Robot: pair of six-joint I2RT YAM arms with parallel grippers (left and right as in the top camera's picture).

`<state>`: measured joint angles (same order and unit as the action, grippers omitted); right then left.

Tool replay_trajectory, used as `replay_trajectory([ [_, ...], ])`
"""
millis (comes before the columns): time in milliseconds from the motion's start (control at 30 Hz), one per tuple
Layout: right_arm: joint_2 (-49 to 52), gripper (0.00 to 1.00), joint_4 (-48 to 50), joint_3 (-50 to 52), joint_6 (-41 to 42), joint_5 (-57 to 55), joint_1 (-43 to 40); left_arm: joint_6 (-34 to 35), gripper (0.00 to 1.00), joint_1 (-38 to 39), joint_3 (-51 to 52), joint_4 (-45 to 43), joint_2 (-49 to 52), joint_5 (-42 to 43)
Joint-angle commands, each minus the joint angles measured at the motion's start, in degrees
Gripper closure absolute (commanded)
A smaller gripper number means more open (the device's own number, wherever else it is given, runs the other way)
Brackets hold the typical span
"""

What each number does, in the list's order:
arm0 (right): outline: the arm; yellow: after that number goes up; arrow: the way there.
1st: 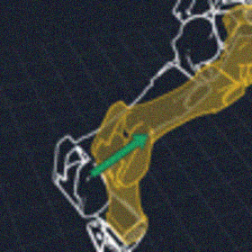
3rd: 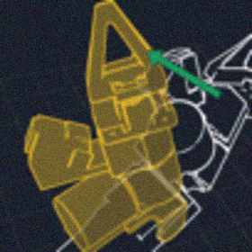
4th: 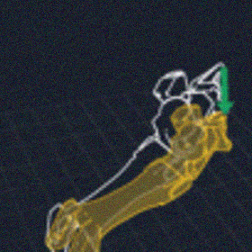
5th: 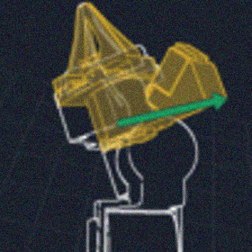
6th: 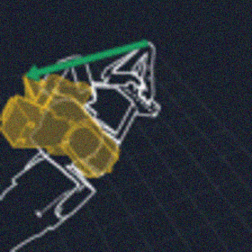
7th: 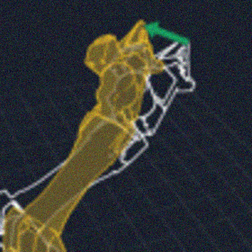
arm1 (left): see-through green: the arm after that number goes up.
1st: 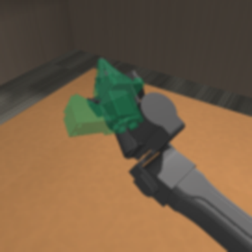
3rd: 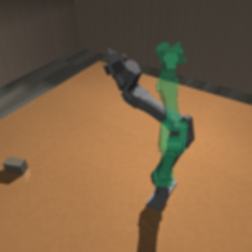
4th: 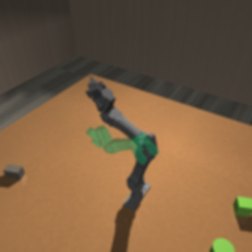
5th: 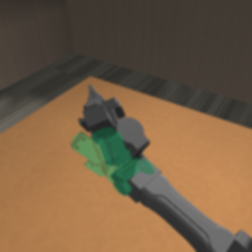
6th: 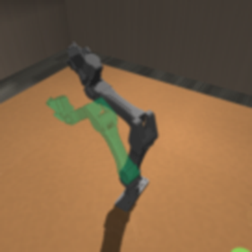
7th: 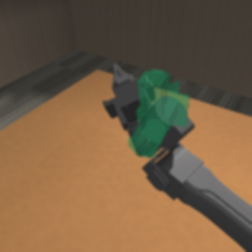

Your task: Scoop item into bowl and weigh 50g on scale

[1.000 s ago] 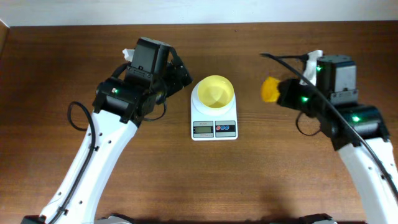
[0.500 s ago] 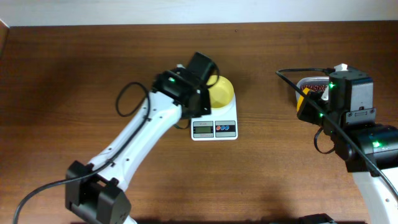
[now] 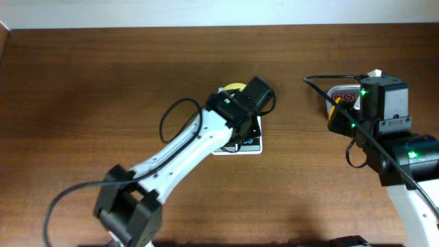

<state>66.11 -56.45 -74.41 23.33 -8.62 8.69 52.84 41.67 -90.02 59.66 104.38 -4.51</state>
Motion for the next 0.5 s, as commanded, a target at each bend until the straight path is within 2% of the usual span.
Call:
replay_trajectory([
  [0,0.33,0.96,0.42,-1.27,-0.61,-1.09,0.26,2.08,1.00,0.59,-0.28,-0.66,6.12,-1.36],
  [200,0.33,0.96,1.11,-1.27,-0.61,-1.07,0.26,2.25,1.00,3.56,-0.17,-4.74,10.16,-1.46],
  [300,0.33,0.96,1.11,-1.27,-0.63,-1.09,0.26,8.09,1.00,4.85,0.04,-4.92,10.16,-7.26],
  [367,0.33,0.96,1.09,-1.25,-0.63,-1.07,0.26,9.44,1.00,5.22,0.04,-4.92,10.16,-11.13],
  [467,0.33,0.96,0.68,-1.25,-0.63,-1.07,0.26,10.45,1.00,5.20,0.52,-4.94,10.16,-12.09],
])
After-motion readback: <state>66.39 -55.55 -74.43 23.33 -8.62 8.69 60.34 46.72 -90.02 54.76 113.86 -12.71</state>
